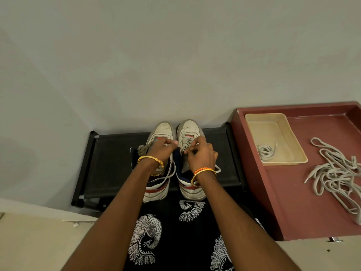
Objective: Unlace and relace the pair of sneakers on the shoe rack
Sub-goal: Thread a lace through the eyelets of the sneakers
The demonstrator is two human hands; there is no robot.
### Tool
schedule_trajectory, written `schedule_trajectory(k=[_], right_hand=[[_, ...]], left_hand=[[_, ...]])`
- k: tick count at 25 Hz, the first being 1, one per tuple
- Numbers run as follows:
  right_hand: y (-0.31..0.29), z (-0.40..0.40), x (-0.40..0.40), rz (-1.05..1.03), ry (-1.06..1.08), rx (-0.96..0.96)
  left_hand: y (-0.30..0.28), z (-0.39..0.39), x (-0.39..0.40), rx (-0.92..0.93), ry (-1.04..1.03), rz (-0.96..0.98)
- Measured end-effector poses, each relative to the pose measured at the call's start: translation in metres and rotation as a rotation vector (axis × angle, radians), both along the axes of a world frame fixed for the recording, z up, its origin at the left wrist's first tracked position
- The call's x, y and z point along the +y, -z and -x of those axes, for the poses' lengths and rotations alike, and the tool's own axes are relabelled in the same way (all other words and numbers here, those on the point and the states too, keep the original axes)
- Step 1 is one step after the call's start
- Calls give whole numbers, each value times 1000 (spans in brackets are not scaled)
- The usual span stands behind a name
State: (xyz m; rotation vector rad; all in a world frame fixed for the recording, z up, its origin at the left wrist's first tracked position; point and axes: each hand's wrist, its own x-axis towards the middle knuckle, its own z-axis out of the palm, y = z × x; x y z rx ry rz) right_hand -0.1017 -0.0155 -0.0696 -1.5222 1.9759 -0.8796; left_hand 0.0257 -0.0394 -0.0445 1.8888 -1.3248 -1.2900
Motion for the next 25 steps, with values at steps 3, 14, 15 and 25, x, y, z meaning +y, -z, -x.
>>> schedule_trajectory(k=[3, 14, 15, 25], right_hand=[[7, -4, -4, -16, 10, -4], [-8, 0, 12, -10, -24, 87], [-11, 3, 17, 27, -5, 128], [-15, 12, 37, -198, 293, -12]], left_hand=[[-2, -4, -14, -70, 29, -9], [-9, -9, -29, -391, 165, 125], [-18, -12, -28, -443, 90, 226], [-159, -31, -47, 110, -493, 766]])
